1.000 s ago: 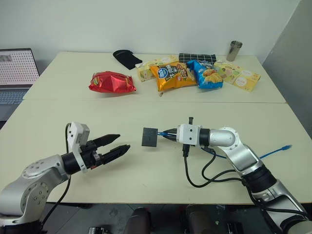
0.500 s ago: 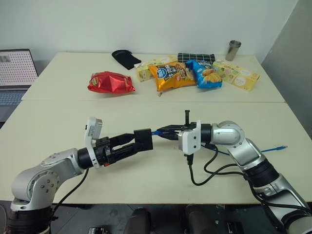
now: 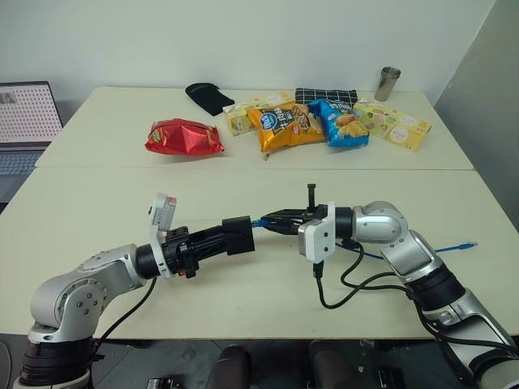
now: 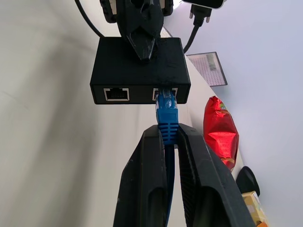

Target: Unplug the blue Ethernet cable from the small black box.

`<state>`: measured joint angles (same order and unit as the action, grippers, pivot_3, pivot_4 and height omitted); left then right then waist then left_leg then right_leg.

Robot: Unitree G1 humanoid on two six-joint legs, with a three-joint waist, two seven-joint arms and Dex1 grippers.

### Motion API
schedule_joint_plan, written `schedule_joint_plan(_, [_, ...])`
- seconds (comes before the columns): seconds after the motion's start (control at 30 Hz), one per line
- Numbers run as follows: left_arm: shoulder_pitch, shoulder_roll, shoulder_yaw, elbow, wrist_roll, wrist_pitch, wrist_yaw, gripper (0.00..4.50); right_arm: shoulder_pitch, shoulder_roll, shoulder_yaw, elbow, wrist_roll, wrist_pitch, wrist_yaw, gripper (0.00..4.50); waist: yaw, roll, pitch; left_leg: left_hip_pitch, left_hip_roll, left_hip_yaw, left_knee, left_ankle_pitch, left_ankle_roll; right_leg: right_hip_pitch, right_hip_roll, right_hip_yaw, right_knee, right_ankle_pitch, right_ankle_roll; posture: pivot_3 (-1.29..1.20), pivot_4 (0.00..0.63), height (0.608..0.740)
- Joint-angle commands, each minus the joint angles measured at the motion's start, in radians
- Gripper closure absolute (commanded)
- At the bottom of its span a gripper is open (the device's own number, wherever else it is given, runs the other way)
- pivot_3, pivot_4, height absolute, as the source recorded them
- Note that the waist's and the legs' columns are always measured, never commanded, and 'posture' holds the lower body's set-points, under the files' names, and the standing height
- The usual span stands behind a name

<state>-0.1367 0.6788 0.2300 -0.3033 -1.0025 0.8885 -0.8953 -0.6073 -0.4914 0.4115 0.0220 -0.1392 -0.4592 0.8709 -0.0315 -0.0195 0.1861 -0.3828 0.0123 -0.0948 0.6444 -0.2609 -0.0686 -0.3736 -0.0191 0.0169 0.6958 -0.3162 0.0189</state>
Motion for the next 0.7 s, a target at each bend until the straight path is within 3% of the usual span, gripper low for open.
schedule_joint_plan(0.03, [-0.005,0.004,0.002,-0.002,0.007,-0.012,-0.005,3.72,-0.002,0.004,-0.017,-0.028,-0.009,-0.058,-0.023,4.41,0.000,0.000,0.000,0.000,0.000,0.000,0.000,0.000,0.000,0.000,0.000,0.000,0.000,0.000,0.000,0.00,0.150,0.740])
schedule_joint_plan(0.2, [-0.006,0.008,0.000,0.002,0.010,-0.012,-0.020,3.72,-0.003,-0.005,-0.011,-0.019,-0.032,-0.098,-0.031,4.41,0.000,0.000,0.000,0.000,0.000,0.000,0.000,0.000,0.000,0.000,0.000,0.000,0.000,0.000,0.000,0.00,0.150,0.740])
schedule_joint_plan(0.27, [-0.010,0.009,-0.002,0.007,0.015,-0.013,-0.025,3.72,-0.003,-0.012,-0.013,-0.020,-0.024,-0.102,-0.025,3.71,0.000,0.000,0.000,0.000,0.000,0.000,0.000,0.000,0.000,0.000,0.000,0.000,0.000,0.000,0.000,0.00,0.150,0.740])
schedule_joint_plan(0.43, [-0.025,0.020,-0.032,0.024,0.059,-0.040,-0.062,3.72,0.014,-0.073,-0.031,-0.050,0.034,-0.063,0.041,2.63,0.000,0.000,0.000,0.000,0.000,0.000,0.000,0.000,0.000,0.000,0.000,0.000,0.000,0.000,0.000,0.00,0.150,0.740])
schedule_joint_plan(0.5, [-0.035,0.025,-0.059,0.033,0.098,-0.070,-0.092,3.72,0.038,-0.122,-0.043,-0.096,0.115,0.026,0.109,2.21,0.001,0.000,0.000,0.000,0.000,0.000,0.000,0.000,0.000,0.000,0.000,0.000,0.000,0.000,0.000,0.00,0.150,0.740])
schedule_joint_plan(0.6, [-0.053,0.033,-0.111,0.057,0.173,-0.146,-0.158,3.72,0.078,-0.185,-0.068,-0.202,0.275,0.237,0.192,2.19,0.005,0.000,0.000,-0.001,0.000,-0.001,0.000,0.000,0.000,0.001,0.000,0.000,-0.001,0.000,0.000,0.00,0.150,0.740])
schedule_joint_plan(0.7, [-0.076,0.042,-0.166,0.088,0.243,-0.221,-0.227,3.72,0.105,-0.215,-0.104,-0.343,0.499,0.580,0.197,2.19,0.004,0.001,0.001,-0.001,0.000,-0.001,0.000,0.000,0.000,0.000,-0.001,0.000,-0.001,0.000,0.000,0.00,0.150,0.740])
